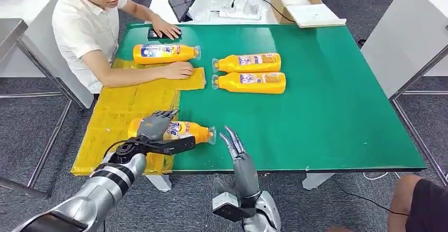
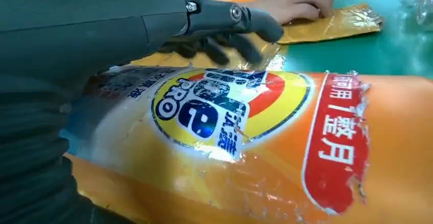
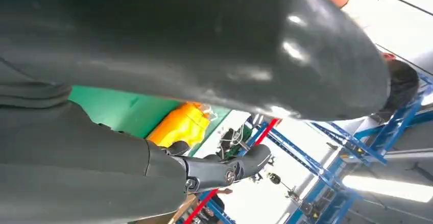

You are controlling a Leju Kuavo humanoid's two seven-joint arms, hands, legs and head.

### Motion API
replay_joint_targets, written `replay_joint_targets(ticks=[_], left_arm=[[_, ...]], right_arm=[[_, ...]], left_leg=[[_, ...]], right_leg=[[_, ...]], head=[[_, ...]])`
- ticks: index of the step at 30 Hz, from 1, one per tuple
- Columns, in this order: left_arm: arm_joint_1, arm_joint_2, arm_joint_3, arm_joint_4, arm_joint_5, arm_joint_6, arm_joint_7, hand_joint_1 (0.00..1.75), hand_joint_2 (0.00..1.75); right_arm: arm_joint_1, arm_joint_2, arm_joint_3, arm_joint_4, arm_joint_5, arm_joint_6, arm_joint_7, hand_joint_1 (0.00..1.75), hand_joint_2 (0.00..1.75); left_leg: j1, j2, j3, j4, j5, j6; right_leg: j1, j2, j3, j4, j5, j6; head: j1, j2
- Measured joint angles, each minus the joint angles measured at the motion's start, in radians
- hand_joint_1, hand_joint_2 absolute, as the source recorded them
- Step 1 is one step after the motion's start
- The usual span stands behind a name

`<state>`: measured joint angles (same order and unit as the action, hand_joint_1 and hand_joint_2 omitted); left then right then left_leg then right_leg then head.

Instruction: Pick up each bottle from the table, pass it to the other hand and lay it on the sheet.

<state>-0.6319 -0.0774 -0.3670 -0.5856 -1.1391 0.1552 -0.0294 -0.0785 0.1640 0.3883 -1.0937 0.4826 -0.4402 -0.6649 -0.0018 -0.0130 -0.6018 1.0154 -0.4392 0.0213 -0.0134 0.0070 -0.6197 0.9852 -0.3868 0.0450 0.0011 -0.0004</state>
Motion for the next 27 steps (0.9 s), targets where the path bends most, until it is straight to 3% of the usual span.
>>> replay_joint_targets(ticks=[7, 24, 27], left_arm=[[-0.007, 0.003, -0.02, -0.002, 0.073, -0.061, -0.085, 0.0, 1.75], [-0.006, 0.003, -0.035, -0.004, 0.084, -0.064, -0.095, 0.0, 1.75], [0.005, 0.004, -0.035, -0.022, 0.155, -0.075, -0.158, 0.0, 1.75]], right_arm=[[-0.009, -0.001, -0.01, 0.026, -0.009, -0.013, -0.001, 0.0, 0.0], [-0.01, -0.001, -0.016, 0.053, -0.012, -0.015, -0.002, 0.0, 0.0], [-0.01, -0.002, -0.016, 0.054, -0.016, -0.017, -0.002, 0.0, 0.0]], left_leg=[[-0.001, -0.003, 0.0, 0.0, 0.0, 0.0], [0.0, -0.003, 0.001, 0.0, 0.0, 0.0], [0.0, -0.003, 0.001, 0.0, 0.0, 0.0]], right_leg=[[-0.001, -0.001, 0.001, 0.0, 0.0, 0.0], [0.0, -0.001, 0.002, 0.0, 0.0, 0.0], [0.0, -0.001, 0.002, 0.0, 0.0, 0.0]], head=[[0.0, 0.0], [0.0, 0.0], [0.0, 0.0]])
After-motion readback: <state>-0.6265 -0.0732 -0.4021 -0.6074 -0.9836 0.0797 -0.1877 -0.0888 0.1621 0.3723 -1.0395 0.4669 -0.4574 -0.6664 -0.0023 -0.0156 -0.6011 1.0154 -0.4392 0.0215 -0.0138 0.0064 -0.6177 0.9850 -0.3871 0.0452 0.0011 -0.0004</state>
